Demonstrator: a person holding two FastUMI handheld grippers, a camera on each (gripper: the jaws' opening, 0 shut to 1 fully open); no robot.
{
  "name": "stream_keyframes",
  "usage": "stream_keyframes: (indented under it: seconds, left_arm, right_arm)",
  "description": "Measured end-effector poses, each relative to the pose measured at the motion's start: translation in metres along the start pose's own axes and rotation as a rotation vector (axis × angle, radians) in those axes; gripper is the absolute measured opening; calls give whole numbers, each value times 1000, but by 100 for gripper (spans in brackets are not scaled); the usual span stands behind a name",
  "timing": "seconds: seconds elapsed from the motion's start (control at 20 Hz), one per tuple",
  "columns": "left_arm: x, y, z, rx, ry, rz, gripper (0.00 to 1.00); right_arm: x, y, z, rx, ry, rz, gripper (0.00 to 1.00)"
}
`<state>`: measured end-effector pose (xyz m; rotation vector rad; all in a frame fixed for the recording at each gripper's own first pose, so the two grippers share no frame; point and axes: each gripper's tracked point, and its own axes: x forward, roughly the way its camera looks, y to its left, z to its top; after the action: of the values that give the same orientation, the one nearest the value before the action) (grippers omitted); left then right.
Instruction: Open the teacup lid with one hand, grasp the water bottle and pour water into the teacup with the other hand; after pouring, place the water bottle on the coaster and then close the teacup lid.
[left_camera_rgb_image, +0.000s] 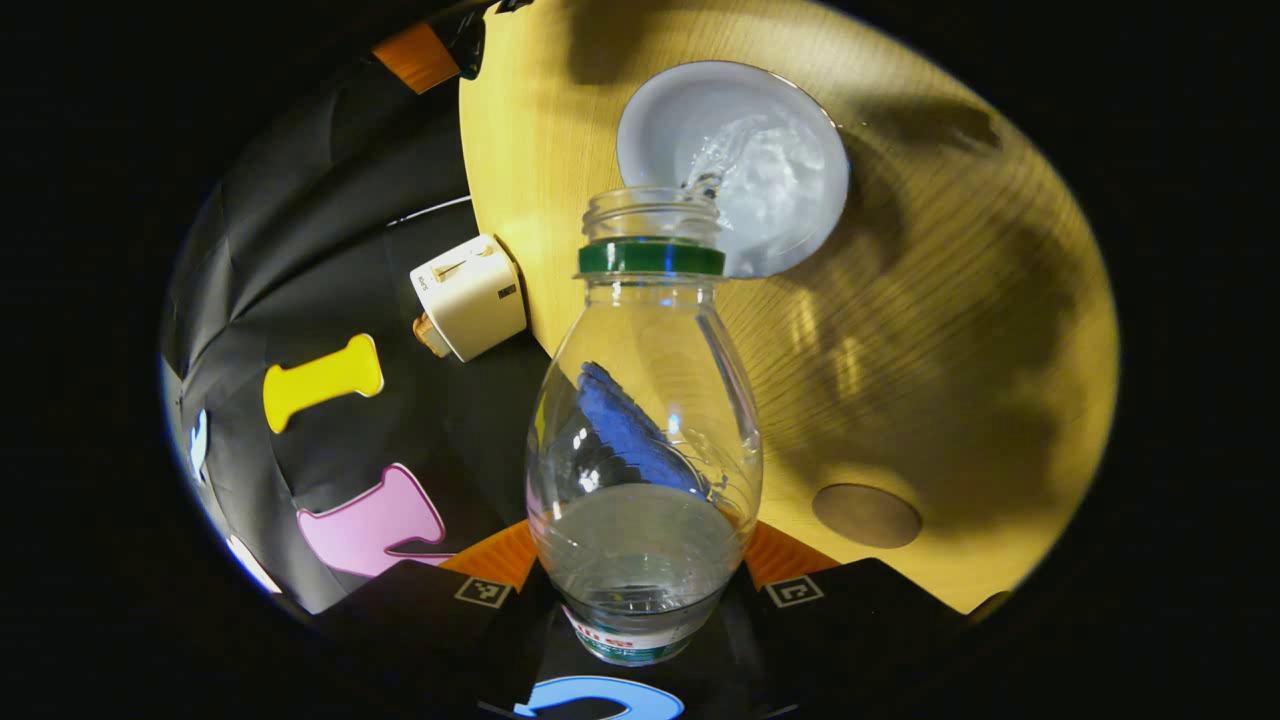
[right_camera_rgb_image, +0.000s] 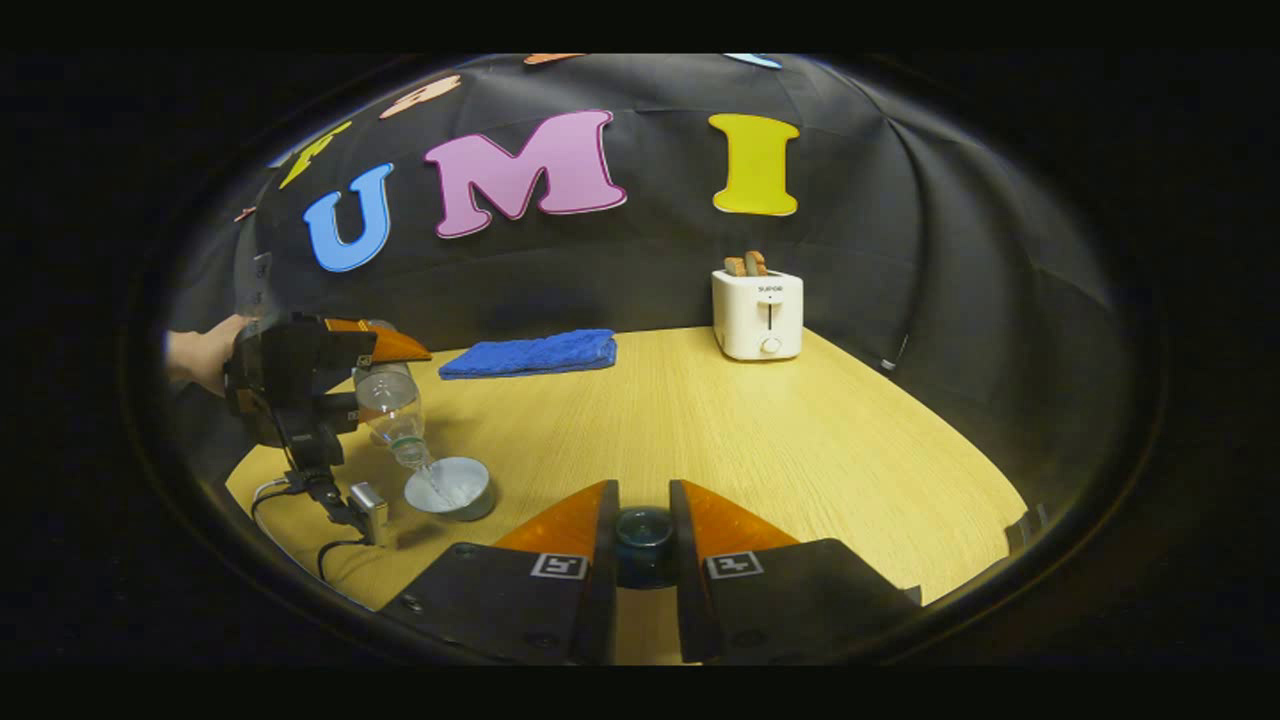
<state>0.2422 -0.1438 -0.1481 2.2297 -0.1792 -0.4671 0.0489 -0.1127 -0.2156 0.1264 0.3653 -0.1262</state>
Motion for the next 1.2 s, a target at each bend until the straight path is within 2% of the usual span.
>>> stream_keyframes:
  seconds: [0.05, 0.1, 0.15, 0.65, 0.95, 1.0, 1.05, 1.1, 1.2]
  left_arm:
    - [0, 4, -1, 22, -9, 11, 77]
    - [0, 8, -2, 40, -16, 17, 77]
    - [0, 10, -2, 55, -20, 22, 77]
    - [1, 19, -7, 96, -34, 29, 76]
    - [1, 24, -3, 112, -52, 81, 77]
    - [1, 24, -3, 116, -50, 87, 77]
    - [1, 27, -5, 125, -47, 101, 77]
    - [1, 29, -3, 129, -50, 115, 77]
    - [2, 29, -3, 119, -57, 127, 77]
  right_arm:
    - [0, 0, 0, 3, 1, 1, 24]
    - [-1, 1, 0, 5, 1, 0, 33]
    - [-1, 1, 0, 6, 1, 1, 28]
    - [2, 12, 4, -1, -1, 20, 28]
    - [5, 11, 2, -7, 3, 20, 28]
    - [6, 11, 1, -7, 6, 20, 23]
    - [7, 11, 0, -5, 9, 20, 23]
    - [7, 12, -1, -2, 9, 20, 28]
    - [8, 12, -1, 0, 9, 20, 28]
